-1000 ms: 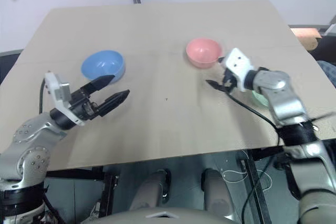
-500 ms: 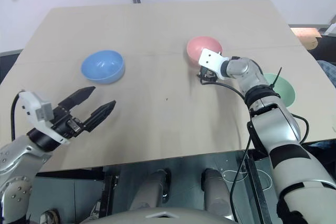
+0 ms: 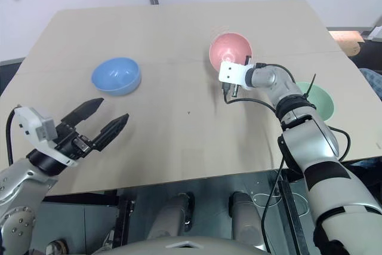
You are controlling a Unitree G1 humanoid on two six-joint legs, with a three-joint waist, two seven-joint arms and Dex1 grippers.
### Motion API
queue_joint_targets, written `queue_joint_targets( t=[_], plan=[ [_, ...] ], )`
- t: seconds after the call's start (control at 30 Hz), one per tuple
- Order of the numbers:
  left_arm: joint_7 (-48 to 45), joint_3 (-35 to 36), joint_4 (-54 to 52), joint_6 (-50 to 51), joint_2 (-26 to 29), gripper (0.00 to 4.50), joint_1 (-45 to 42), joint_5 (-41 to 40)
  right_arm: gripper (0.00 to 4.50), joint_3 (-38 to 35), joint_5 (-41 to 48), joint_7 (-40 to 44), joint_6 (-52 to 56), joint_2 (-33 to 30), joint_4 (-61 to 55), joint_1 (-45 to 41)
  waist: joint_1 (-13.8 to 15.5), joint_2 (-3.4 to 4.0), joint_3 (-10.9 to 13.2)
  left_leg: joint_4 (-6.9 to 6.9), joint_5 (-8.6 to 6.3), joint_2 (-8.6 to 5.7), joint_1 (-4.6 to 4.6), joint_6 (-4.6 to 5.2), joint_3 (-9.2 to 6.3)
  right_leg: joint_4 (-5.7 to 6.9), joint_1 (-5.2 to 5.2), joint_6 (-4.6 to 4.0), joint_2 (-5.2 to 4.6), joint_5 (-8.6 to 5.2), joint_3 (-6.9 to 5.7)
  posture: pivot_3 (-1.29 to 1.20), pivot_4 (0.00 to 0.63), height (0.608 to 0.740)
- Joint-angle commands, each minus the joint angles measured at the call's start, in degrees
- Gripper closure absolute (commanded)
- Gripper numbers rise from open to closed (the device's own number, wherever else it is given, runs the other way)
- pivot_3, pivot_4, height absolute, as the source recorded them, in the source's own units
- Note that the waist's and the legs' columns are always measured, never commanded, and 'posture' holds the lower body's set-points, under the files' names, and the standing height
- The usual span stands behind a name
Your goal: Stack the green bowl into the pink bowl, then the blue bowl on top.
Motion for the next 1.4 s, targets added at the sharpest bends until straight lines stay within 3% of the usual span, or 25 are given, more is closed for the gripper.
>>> queue_joint_targets(
  t=[0.03,0.2,0.33,0.47,0.67,0.87,1.07,1.2,1.4],
  plan=[
    [0.7,1.1,1.4,0.4,1.1,0.0,-1.6,-1.3,4.48,-4.6,10.6,13.4,0.6,0.8,-14.6,3.0,0.0,0.01,0.0,0.0,0.0,0.0,0.0,0.0,0.0,0.0,0.0,0.0,0.0,0.0,0.01,0.0,0.15,0.74],
    [1.7,2.3,6.3,1.2,3.0,0.0,-5.3,-0.3,4.48,-2.8,18.7,25.4,20.5,-1.4,-51.4,19.6,0.5,0.07,0.0,0.0,0.0,0.09,0.0,0.0,-0.24,0.09,0.04,0.13,0.12,0.06,-0.15,0.0,0.15,0.74],
    [1.1,2.0,9.2,1.2,4.9,0.0,-8.0,0.4,4.48,-0.4,18.8,28.3,33.4,-3.5,-66.9,26.8,0.6,0.1,0.0,0.08,0.0,0.07,-0.06,0.0,-0.25,0.11,0.0,0.0,0.11,-0.03,-0.16,0.0,0.15,0.74],
    [1.0,0.3,11.1,0.9,5.8,0.0,-10.6,1.8,2.88,1.8,17.5,29.4,39.8,-5.3,-72.1,29.5,0.3,0.08,0.0,0.11,0.03,0.09,0.02,-0.05,-0.2,0.13,0.02,0.19,0.11,-0.14,-0.14,0.0,0.15,0.74],
    [-2.3,-0.6,12.5,0.9,6.6,0.0,-11.9,1.3,0.06,-0.3,17.4,26.2,45.6,-6.5,-79.2,30.2,0.3,0.08,0.0,0.1,0.03,0.11,-0.09,-0.06,-0.18,0.12,-0.1,0.09,0.13,-0.09,-0.12,0.0,0.15,0.74],
    [-14.8,-1.9,12.3,1.0,7.7,0.0,-13.4,-6.1,0.06,-9.6,22.3,22.7,59.4,-10.4,-93.1,33.6,0.9,0.06,0.0,0.09,0.03,0.09,-0.15,-0.07,-0.18,0.1,-0.11,0.17,0.1,-0.13,-0.14,0.0,0.15,0.74],
    [-26.9,-5.0,15.0,2.0,12.0,0.0,-16.6,-8.7,0.06,-24.8,26.2,18.9,74.9,-20.0,-104.6,42.3,1.9,0.07,0.0,0.08,0.02,0.08,-0.16,-0.07,-0.13,0.04,-0.13,0.18,0.03,-0.16,-0.15,0.0,0.15,0.74],
    [-36.6,-9.1,18.8,0.3,16.4,0.0,-20.3,-5.8,0.06,-31.1,24.4,14.2,78.9,-24.7,-103.9,48.3,1.8,0.06,0.0,0.08,0.02,0.1,-0.16,-0.06,-0.04,0.01,-0.16,0.19,0.01,-0.16,-0.13,0.0,0.15,0.74],
    [-43.0,-14.9,23.3,-2.1,17.3,0.0,-27.8,-2.4,0.06,-33.4,25.3,8.5,82.0,-24.1,-99.0,51.6,1.6,0.05,0.0,0.07,0.02,0.1,-0.2,-0.05,0.13,0.0,-0.23,0.2,-0.04,-0.16,-0.03,0.0,0.15,0.74]
  ],
)
